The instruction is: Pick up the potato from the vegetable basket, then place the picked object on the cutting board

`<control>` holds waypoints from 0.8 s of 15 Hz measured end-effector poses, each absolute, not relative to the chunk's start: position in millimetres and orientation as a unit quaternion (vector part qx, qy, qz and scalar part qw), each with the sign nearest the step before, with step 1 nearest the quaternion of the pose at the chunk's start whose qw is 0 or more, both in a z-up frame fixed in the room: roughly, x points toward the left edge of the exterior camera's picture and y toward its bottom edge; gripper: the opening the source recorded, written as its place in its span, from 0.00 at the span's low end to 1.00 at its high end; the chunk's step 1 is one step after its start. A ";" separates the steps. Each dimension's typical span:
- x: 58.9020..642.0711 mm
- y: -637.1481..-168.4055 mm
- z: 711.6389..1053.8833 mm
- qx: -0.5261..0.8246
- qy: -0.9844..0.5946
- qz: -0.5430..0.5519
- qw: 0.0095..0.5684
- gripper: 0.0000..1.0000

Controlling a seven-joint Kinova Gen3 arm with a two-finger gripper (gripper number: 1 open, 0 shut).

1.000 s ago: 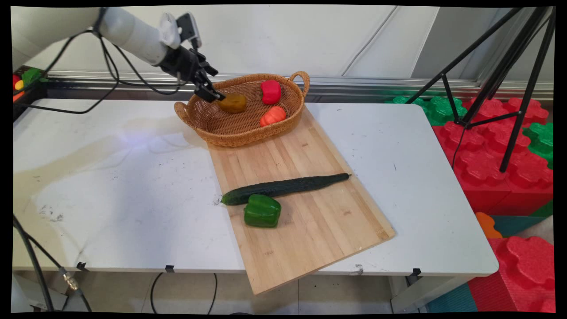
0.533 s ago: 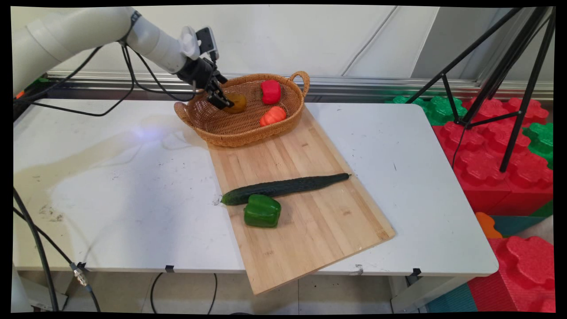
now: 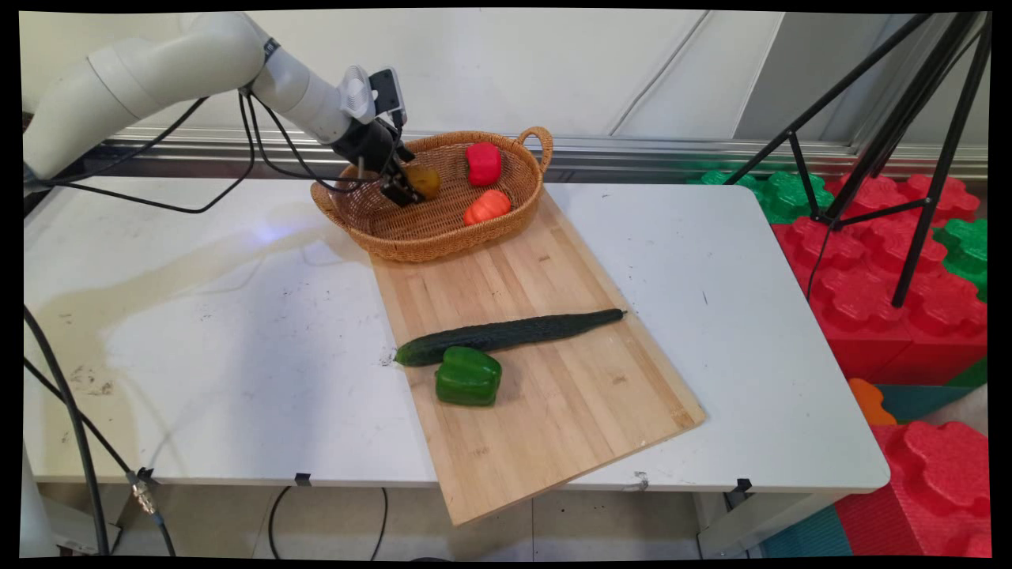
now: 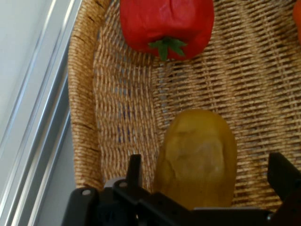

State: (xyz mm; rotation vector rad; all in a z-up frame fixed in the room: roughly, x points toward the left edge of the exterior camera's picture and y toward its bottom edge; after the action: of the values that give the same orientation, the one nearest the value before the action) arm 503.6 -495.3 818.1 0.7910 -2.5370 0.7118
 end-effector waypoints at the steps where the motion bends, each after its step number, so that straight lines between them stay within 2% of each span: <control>1: 502.5 -496.7 816.0 0.281 -0.906 0.253 0.192 1.00; 7: 499.6 -503.1 808.5 0.276 -0.908 0.255 0.184 1.00; 8: 499.2 -503.9 807.9 0.275 -0.909 0.255 0.184 0.00; 12: 498.4 -504.7 806.8 0.271 -0.909 0.258 0.181 0.00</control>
State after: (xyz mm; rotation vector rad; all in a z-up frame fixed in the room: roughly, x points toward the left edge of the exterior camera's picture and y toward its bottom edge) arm 498.4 -504.7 806.8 0.7663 -2.5678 0.7275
